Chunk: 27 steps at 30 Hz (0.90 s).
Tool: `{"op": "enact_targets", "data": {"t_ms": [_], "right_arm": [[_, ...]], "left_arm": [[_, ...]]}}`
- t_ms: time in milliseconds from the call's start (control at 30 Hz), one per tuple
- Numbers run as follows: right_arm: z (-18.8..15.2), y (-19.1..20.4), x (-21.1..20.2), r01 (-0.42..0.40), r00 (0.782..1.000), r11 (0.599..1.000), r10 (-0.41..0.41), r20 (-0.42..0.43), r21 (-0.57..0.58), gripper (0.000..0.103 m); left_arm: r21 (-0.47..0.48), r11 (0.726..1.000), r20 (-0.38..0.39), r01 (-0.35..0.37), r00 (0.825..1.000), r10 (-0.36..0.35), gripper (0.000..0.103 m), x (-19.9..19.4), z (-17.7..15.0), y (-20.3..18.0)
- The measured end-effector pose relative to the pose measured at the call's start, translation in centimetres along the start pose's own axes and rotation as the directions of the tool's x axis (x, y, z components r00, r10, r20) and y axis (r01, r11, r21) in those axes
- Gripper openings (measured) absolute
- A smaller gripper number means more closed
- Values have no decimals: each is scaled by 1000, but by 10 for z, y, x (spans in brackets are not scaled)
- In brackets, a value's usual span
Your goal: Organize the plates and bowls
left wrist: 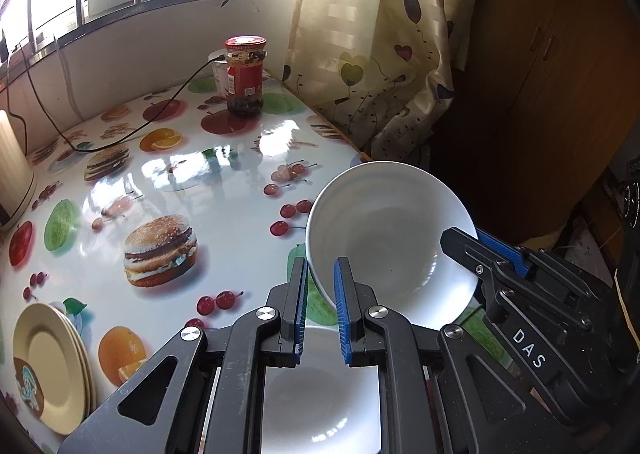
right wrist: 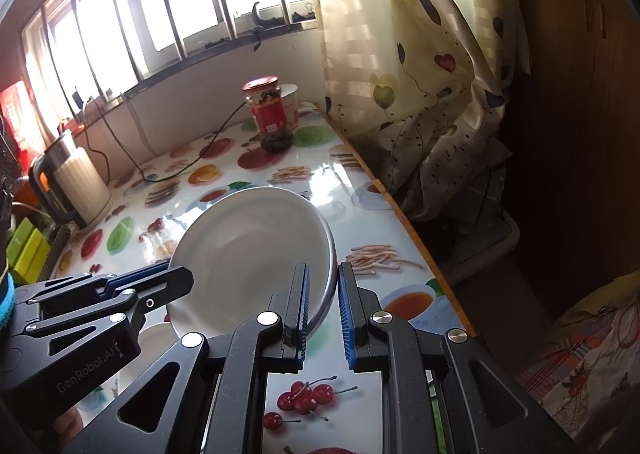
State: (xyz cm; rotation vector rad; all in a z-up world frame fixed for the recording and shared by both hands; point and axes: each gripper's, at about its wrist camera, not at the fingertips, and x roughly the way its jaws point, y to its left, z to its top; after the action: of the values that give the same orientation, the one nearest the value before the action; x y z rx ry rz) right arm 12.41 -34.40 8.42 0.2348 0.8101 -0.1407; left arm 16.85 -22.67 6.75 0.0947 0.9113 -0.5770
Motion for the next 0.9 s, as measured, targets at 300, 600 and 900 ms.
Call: {"op": "enact_targets", "data": {"t_ms": [300, 600, 900], "right_arm": [[-4, 9, -14, -3, 1000, 1000, 3, 15, -16, 15], [-10, 18, -25, -10, 1000, 999, 11, 25, -32, 15], [-17, 32, -31, -24, 999, 998, 25, 21, -51, 15]], "left_arm": [[-10, 1000, 21, 2, 1000, -2, 14, -16, -9, 4], [-26, 1000, 33, 4, 999, -3, 14, -27, -18, 9], [-50, 999, 40, -2, 999, 4, 14, -39, -30, 20]]}}
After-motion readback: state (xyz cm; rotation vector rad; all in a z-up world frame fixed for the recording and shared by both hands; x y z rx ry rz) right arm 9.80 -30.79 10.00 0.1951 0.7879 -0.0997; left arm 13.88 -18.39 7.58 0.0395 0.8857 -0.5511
